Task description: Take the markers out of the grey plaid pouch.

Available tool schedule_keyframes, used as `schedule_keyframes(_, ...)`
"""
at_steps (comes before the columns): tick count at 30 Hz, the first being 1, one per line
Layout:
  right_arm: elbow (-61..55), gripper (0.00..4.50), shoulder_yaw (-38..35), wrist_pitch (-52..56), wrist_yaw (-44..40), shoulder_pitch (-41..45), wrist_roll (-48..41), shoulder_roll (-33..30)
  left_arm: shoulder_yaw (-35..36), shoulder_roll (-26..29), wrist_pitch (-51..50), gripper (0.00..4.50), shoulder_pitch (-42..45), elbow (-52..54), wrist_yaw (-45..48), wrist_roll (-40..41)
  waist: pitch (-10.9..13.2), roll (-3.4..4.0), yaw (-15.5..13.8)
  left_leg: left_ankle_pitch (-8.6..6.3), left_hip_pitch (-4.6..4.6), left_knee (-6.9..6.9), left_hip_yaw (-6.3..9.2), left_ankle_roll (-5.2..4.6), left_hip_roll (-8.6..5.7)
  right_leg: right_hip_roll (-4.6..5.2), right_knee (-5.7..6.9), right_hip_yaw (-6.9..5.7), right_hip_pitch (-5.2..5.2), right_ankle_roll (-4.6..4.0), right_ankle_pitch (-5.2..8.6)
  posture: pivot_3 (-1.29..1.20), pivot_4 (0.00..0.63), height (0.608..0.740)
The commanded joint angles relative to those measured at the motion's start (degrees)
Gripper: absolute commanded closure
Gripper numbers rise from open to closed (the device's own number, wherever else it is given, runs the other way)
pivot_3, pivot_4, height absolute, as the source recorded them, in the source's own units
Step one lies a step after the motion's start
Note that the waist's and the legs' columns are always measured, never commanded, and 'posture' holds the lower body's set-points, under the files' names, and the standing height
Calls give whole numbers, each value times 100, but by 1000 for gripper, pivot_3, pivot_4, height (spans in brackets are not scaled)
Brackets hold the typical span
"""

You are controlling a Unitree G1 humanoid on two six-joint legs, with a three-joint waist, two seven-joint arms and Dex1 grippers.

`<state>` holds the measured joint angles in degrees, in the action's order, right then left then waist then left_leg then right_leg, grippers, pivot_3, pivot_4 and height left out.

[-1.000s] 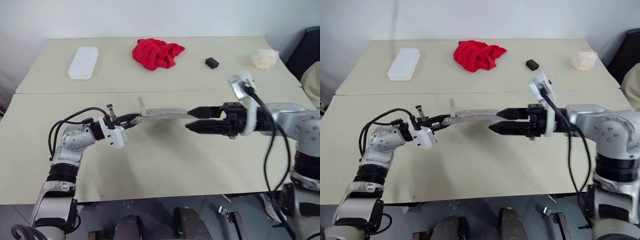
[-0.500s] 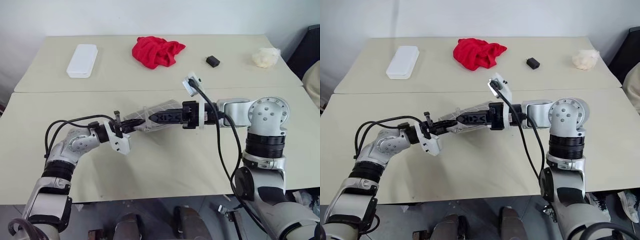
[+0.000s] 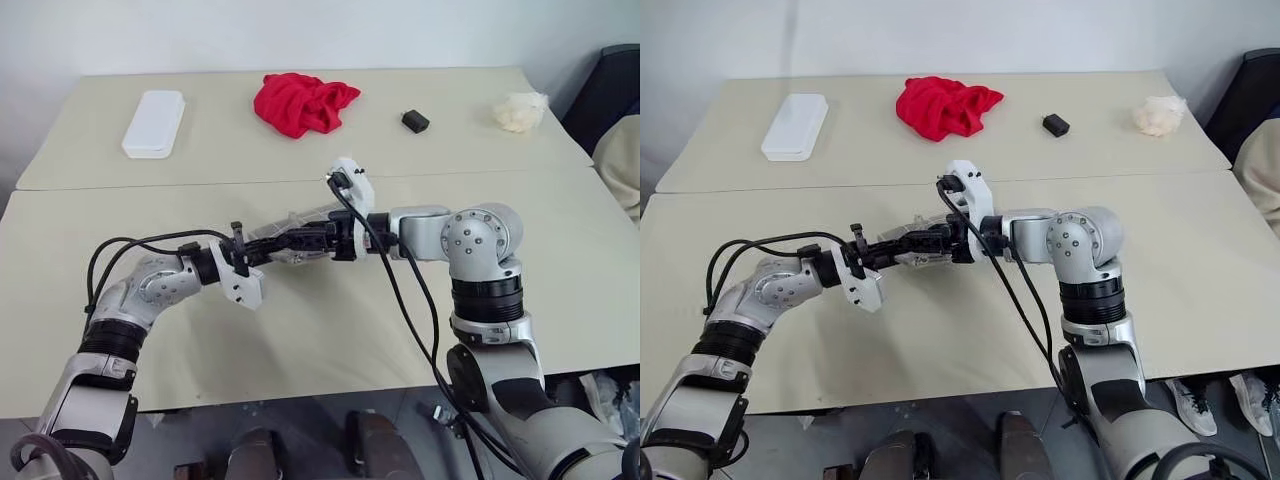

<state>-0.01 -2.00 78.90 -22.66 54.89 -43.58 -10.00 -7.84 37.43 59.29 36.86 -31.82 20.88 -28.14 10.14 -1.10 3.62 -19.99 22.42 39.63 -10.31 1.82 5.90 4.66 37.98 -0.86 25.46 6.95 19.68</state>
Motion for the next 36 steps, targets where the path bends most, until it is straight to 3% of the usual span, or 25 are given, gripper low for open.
schedule_keyframes(1,-195,2951,-66,-215,-200,5,2,-168,47,115,-42,4500,-2,180,-119,236,0,0,1,0,0,1,0,0,0,0,0,0,0,0,0,0,150,740)
schedule_keyframes(5,-231,4355,-132,-465,-441,-63,38,-489,92,82,-152,4500,-72,160,-57,621,0,0,1,0,0,2,0,0,0,0,1,0,0,0,0,0,150,740)
schedule_keyframes(6,-239,4470,-156,-513,-530,-83,17,-580,100,53,-209,4500,-94,143,5,825,0,0,1,0,0,3,0,0,0,1,1,0,0,0,0,0,150,740)
schedule_keyframes(13,-67,4470,-470,-1025,-835,-215,117,-1247,205,-125,-1386,4500,-549,522,1441,3381,0,0,13,0,-1,12,0,0,2,1,8,0,0,0,0,0,150,740)
schedule_keyframes(19,396,4470,-705,-1810,-1040,-218,475,-1822,504,179,-4014,4500,-1219,1971,3162,5702,0,0,107,0,-1,21,4,0,2,1,13,1,-1,0,0,0,150,740)
schedule_keyframes(25,1014,4470,-615,-2741,-1519,-516,1052,-2468,955,480,-5494,4500,-1393,2373,3779,6272,0,0,117,0,-3,23,7,0,1,1,20,4,-6,0,0,0,150,740)
schedule_keyframes(29,1253,4470,-613,-3217,-1853,-808,1251,-2715,1145,376,-6049,4500,-1364,2517,3821,6379,0,1,116,0,-4,27,7,0,0,0,26,7,-6,0,0,0,150,740)
schedule_keyframes(32,925,4470,-840,-3650,-1964,-881,1006,-2444,1137,237,-6055,4500,-1322,2551,3782,6160,0,1,111,0,-5,34,8,0,0,0,33,9,-6,0,0,0,150,740)
schedule_keyframes(34,732,4470,-1023,-3372,-1989,-878,667,-2392,1148,139,-6015,4500,-1312,2562,3762,6039,0,1,111,0,-5,38,8,0,0,0,39,10,-6,0,0,0,150,740)
schedule_keyframes(36,461,4040,-1205,-3202,-2214,-968,361,-2509,1186,65,-5937,4500,-1287,2524,3755,5941,0,1,106,0,-6,40,10,0,0,0,45,11,-6,0,0,0,150,740)
